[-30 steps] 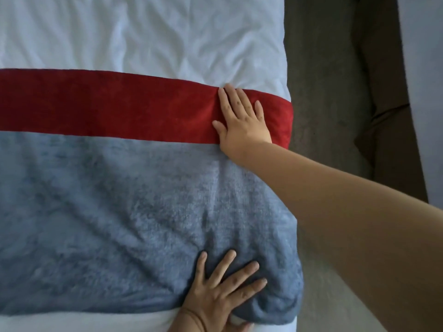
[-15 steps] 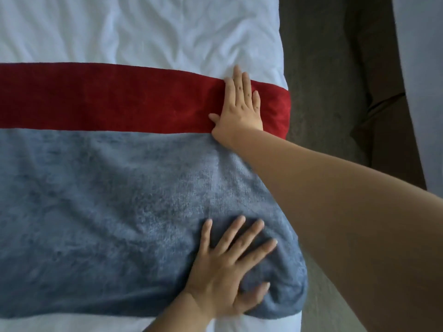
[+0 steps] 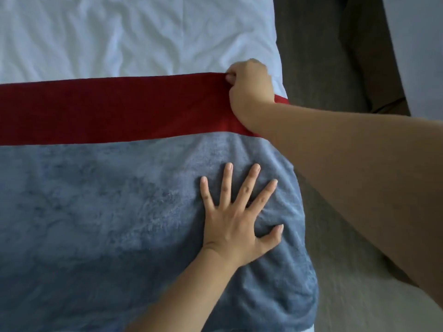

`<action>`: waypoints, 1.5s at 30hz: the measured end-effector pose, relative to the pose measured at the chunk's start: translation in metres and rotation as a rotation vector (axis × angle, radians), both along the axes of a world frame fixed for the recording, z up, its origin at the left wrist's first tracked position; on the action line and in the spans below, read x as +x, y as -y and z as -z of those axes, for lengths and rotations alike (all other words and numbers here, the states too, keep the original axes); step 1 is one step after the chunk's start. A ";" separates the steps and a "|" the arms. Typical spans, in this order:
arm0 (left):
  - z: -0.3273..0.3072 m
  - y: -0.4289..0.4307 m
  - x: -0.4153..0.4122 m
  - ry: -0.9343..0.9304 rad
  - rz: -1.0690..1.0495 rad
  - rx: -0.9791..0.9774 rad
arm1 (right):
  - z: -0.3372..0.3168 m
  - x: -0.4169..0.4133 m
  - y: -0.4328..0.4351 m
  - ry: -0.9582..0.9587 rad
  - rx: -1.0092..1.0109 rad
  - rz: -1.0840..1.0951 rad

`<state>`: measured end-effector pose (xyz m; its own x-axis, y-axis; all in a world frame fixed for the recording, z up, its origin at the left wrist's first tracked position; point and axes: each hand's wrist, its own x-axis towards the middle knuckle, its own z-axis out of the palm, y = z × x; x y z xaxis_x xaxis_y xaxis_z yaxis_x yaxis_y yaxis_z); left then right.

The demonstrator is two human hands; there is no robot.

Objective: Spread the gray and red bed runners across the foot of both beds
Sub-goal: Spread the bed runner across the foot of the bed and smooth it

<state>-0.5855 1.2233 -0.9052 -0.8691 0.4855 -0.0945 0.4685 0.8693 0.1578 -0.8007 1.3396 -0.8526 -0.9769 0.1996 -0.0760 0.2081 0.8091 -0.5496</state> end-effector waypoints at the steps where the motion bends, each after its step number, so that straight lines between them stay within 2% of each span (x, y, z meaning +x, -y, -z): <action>1: -0.001 -0.002 -0.003 -0.012 -0.003 0.006 | -0.009 -0.011 0.000 -0.024 -0.044 0.082; 3: -0.001 -0.007 -0.011 -0.014 -0.011 -0.005 | -0.021 -0.032 -0.005 -0.135 -0.209 0.245; 5: 0.000 -0.010 -0.013 -0.002 -0.023 -0.029 | -0.021 -0.043 -0.007 -0.115 -0.330 0.239; 8: 0.005 -0.009 -0.010 0.010 -0.023 -0.048 | 0.013 -0.019 -0.006 0.049 0.013 -0.101; 11: 0.008 -0.008 -0.010 0.003 -0.026 -0.035 | 0.049 0.042 -0.014 -0.042 0.071 -0.271; 13: 0.009 -0.009 -0.011 0.006 -0.026 -0.028 | 0.061 0.069 -0.024 -0.088 0.037 -0.230; 16: 0.013 -0.008 -0.010 -0.006 -0.021 -0.040 | 0.066 0.076 -0.040 -0.035 -0.017 -0.133; 20: 0.018 -0.008 -0.009 -0.033 -0.011 -0.045 | 0.054 0.057 -0.056 0.047 0.221 -0.107; 23: 0.021 -0.008 -0.009 -0.055 -0.009 -0.040 | 0.034 0.034 -0.063 0.113 0.287 -0.060; 29: 0.030 -0.004 -0.007 -0.095 -0.003 -0.008 | 0.025 0.031 -0.061 0.023 0.119 0.035; 35: 0.034 -0.003 -0.012 -0.086 0.009 -0.030 | 0.063 0.105 -0.039 -0.050 0.009 0.021; 39: 0.034 -0.001 -0.010 -0.089 0.023 -0.069 | 0.069 0.177 -0.026 0.079 -0.226 -0.009; 45: 0.009 -0.002 0.003 -0.036 0.019 -0.072 | 0.053 0.245 -0.013 0.161 -0.321 0.069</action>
